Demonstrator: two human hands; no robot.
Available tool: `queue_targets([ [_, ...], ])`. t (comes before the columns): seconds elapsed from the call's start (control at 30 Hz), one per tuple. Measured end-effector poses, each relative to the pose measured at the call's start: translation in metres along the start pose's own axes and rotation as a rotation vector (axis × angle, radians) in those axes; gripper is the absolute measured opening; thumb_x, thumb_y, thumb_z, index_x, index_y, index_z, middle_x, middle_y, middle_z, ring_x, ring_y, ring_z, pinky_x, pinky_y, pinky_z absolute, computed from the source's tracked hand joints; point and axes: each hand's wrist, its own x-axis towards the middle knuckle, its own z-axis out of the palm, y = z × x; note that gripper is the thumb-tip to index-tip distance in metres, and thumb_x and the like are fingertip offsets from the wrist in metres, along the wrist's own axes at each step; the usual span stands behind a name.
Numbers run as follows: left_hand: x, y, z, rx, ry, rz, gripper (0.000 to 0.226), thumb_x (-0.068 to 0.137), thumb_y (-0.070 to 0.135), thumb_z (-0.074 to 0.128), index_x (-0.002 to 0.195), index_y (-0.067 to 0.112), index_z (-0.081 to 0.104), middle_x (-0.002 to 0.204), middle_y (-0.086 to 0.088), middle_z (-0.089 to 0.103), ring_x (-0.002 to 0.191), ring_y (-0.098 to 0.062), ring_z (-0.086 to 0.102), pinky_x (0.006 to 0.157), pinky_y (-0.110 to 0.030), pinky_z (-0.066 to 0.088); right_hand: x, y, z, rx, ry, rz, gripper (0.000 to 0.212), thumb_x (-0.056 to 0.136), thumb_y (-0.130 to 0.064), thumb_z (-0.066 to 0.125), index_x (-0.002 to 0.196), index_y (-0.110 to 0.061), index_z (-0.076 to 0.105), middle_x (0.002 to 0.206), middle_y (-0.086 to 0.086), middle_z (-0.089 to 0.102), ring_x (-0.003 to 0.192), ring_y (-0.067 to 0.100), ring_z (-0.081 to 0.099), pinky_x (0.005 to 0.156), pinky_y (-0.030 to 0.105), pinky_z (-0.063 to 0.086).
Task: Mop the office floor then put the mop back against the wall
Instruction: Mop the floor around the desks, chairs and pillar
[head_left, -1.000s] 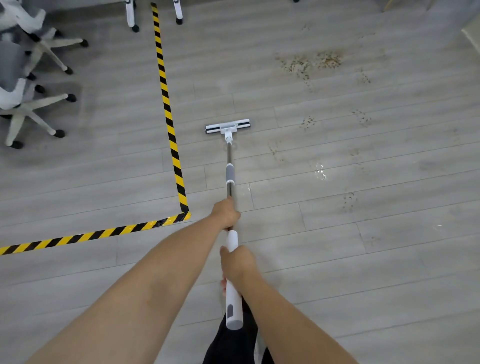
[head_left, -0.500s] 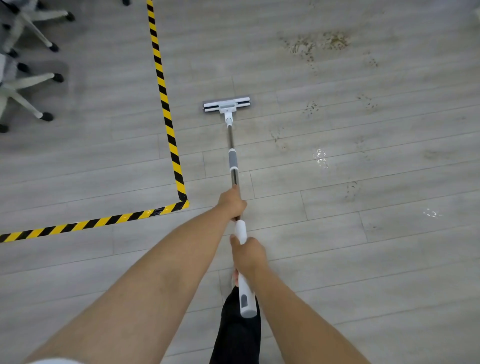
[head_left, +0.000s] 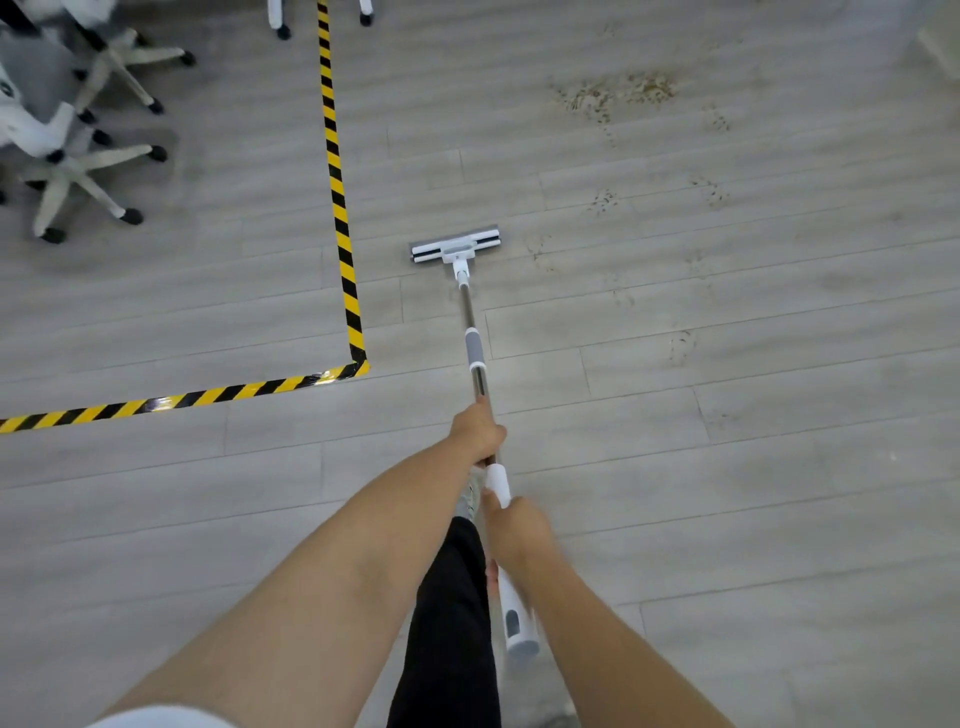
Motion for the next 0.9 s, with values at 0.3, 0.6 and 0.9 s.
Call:
queue_targets([
  [0.3,-0.162,-0.051,0.194,-0.098,-0.040,-0.045,0.062,0.093,0.019,0.050,0.151,0.022,0.029,0.109,-0.014,0.065,0.092,-0.032,0.067,0.072,-0.039,0.061,-0.071,0.240,-0.019,-0.155,0.023,-0.017,0.041,0.106,-0.050,0.036,0.106,-0.012,0.053,0.085,0.002,0.063,0.059,0.013,0.061,0.046,0.023,0.044],
  [0.6,-0.213,-0.064,0.219,-0.046,-0.046,-0.053,0.071,0.097,0.024,0.049,0.160,0.023,0.015,0.117,-0.014,0.063,0.101,-0.032,0.064,0.080,-0.037,0.058,-0.118,0.279,-0.018,-0.059,0.008,0.063,0.040,0.104,-0.052,0.037,0.098,-0.014,0.050,0.076,0.008,0.064,0.044,0.018,0.057,0.042,0.028,0.049],
  [0.9,-0.186,-0.093,0.185,0.069,-0.041,-0.025,0.074,0.098,0.026,0.050,0.161,0.020,0.012,0.120,-0.015,0.062,0.102,-0.031,0.063,0.072,-0.034,0.054,-0.105,0.245,0.027,-0.026,-0.024,0.117,0.041,0.103,-0.053,0.038,0.104,-0.013,0.050,0.086,0.011,0.065,0.054,0.023,0.059,0.046,0.031,0.053],
])
